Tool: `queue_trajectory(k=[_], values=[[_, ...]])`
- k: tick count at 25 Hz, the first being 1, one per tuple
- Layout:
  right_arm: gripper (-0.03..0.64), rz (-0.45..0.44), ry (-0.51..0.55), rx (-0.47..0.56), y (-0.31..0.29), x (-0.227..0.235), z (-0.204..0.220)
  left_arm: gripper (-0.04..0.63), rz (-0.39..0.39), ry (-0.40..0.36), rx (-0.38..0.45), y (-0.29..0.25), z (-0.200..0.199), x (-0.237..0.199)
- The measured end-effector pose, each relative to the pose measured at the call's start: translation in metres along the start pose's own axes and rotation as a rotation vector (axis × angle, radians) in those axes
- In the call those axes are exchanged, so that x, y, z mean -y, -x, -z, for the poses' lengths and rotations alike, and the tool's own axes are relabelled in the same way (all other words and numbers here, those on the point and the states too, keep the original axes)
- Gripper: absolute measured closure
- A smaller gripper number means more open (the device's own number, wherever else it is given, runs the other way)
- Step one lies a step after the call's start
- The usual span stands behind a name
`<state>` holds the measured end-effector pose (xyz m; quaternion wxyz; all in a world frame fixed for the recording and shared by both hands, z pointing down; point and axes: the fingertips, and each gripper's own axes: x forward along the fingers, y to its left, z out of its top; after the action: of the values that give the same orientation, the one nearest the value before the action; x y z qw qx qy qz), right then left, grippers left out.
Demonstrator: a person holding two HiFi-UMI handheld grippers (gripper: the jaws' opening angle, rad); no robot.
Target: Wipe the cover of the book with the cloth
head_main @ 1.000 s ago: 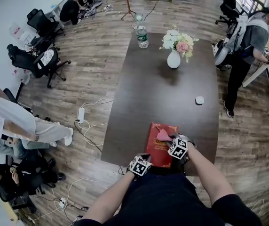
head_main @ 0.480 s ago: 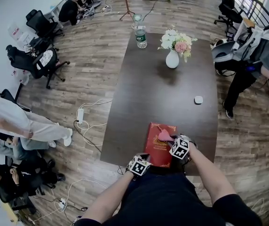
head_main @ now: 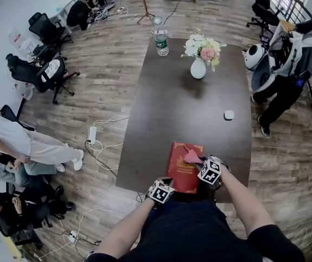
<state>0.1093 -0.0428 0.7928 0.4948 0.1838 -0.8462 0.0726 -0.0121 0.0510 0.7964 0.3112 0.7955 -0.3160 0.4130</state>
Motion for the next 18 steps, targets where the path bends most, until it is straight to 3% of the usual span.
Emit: queue_trajectory(k=[18], values=[[0.502, 0.030, -0.063, 0.023, 0.0092, 0.0060, 0.0102, 0.600, -0.005, 0.001, 0.014, -0.0018, -0.0026, -0.0038]])
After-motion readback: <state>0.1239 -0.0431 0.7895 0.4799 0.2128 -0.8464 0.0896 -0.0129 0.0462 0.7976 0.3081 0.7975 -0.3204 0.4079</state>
